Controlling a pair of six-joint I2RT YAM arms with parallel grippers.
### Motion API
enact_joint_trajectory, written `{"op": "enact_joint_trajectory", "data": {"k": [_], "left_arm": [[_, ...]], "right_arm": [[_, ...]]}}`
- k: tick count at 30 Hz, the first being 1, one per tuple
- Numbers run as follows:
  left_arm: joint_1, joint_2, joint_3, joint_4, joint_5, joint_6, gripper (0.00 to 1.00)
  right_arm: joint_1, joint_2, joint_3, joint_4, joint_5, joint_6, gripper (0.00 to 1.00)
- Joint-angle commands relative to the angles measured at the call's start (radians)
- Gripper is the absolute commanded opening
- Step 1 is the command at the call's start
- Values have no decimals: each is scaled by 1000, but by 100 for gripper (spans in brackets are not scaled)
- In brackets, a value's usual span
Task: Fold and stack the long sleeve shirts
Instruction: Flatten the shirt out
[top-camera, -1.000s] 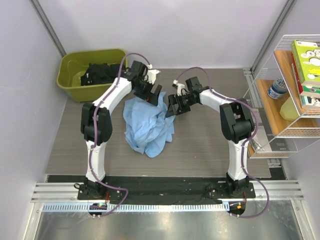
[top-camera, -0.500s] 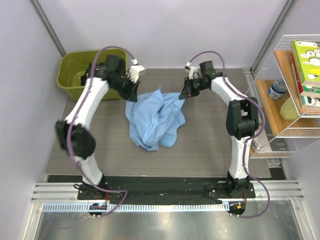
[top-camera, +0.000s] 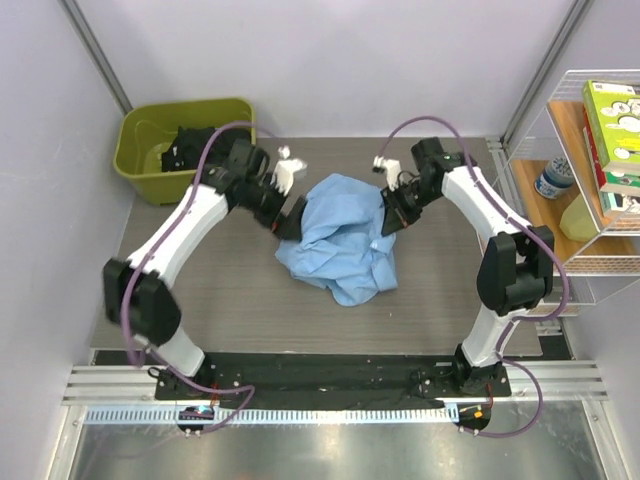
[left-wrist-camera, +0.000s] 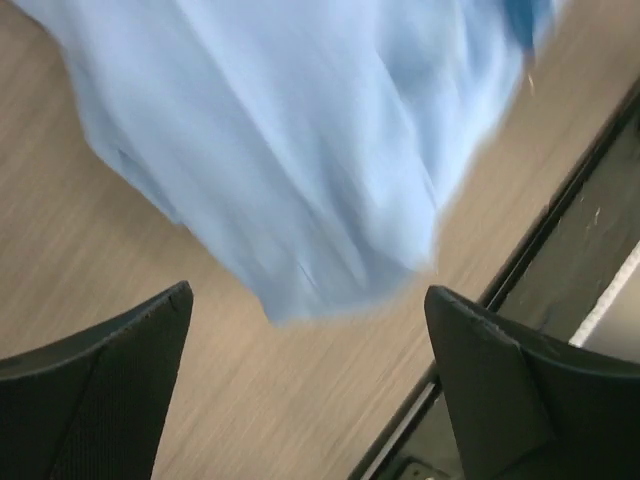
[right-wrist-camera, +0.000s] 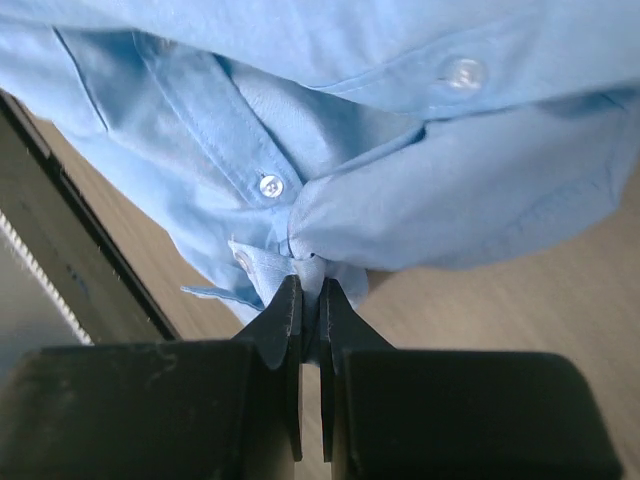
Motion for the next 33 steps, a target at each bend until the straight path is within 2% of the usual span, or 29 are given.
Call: {"op": "enact_joint_trajectory", "data": {"k": [1,2,6,13,15,16,17,18,21,22,23,25,26,28,29,32,33], "left_arm": [[-37,264,339,270,-58,-291,100],[-53,353,400,267,-67,-291,100],[-160,490,574,260,-104,-276,100],[-228,677,692,195,-194,-222,98],[-220,711,723,127,-257,-194,88],[-209,745,747,100,-266,-193,73],[-196,757,796,74,-264,-196,65],[-156,766,822,31,-248,-217,52],[-64,754,862,2,-207,-228,32],[-45,739,862,-18,-192,-217,7],[-27,698,859,-32,-179,-205,0],[30,636,798,-63,-98,-164,0],[50,537,758,-63,-66,-153,0],[111,417,578,-54,6,-106,0],[126,292,515,-50,46,-73,0],[171,81,170,-75,73,62,0],[171,-44,4,-98,63,101,0]], "right_arm": [[45,-75,-70,-7,37,-20,1],[47,-84,-81,1,37,-8,1],[45,-145,-177,39,63,51,1],[-6,-232,-265,84,92,112,1],[-19,-235,-259,84,105,103,1],[-27,-225,-241,84,109,98,1],[-30,-218,-227,84,126,91,1],[-33,-207,-184,84,132,88,1],[-53,-137,-54,70,135,75,1],[-64,-97,-14,58,132,75,1],[-68,-72,26,47,129,72,1],[-73,-35,153,15,115,68,1],[-72,-5,193,-2,106,63,1],[-72,11,287,-57,69,46,1],[-72,0,302,-88,53,22,1],[-72,-113,194,-169,28,-107,1],[-72,-147,64,-197,48,-148,1]]}}
